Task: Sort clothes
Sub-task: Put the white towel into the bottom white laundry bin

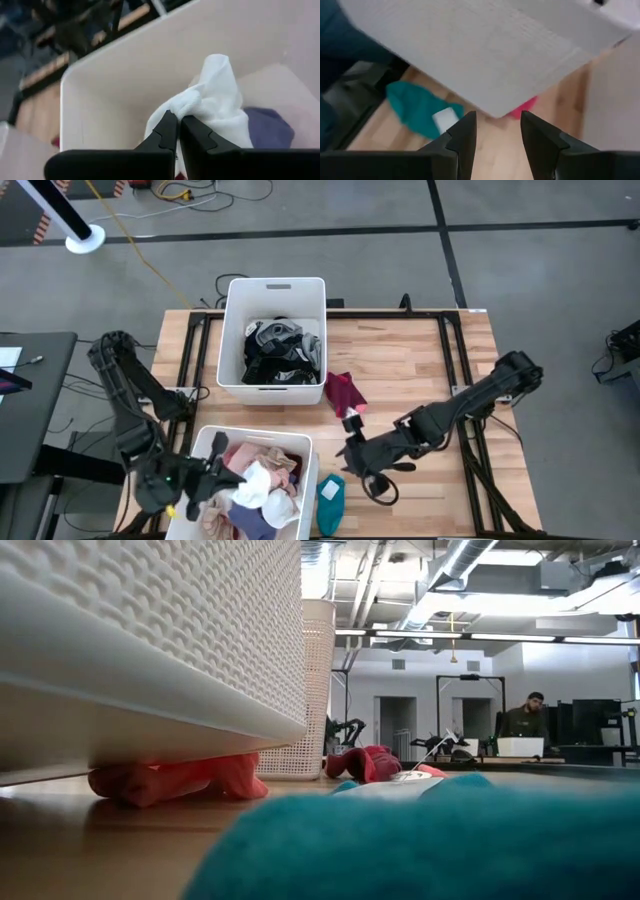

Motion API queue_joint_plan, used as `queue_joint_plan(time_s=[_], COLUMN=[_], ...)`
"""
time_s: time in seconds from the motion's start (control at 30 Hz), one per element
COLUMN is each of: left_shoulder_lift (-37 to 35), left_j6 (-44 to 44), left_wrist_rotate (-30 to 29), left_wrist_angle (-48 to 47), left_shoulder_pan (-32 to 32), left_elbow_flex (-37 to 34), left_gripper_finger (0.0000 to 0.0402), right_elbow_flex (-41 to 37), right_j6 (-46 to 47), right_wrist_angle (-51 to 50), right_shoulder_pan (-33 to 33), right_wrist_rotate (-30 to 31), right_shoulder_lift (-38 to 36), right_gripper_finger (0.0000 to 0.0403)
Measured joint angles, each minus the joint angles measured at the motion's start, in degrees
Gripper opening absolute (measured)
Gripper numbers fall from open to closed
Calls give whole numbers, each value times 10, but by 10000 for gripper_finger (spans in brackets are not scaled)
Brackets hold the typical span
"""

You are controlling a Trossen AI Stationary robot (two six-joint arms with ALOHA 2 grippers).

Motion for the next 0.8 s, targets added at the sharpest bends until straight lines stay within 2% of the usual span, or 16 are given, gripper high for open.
queue_joint_plan(time_s=[0.13,0.47,0.8], left_shoulder_lift=[0,0,1], left_j6=[-51,-115,-145], left_wrist_rotate=[36,161,205], left_wrist_angle=[-39,-63,-72], left_shoulder_pan=[23,77,119], left_elbow_flex=[0,-23,-50], left_gripper_finger=[6,6,21], right_elbow_flex=[-26,-140,-240], right_j6=[28,74,107], right_wrist_angle=[20,179,349], right_shoulder_pan=[5,11,11], right_wrist_rotate=[-17,-66,-87], right_shoulder_lift=[5,6,6], right_gripper_finger=[166,166,166])
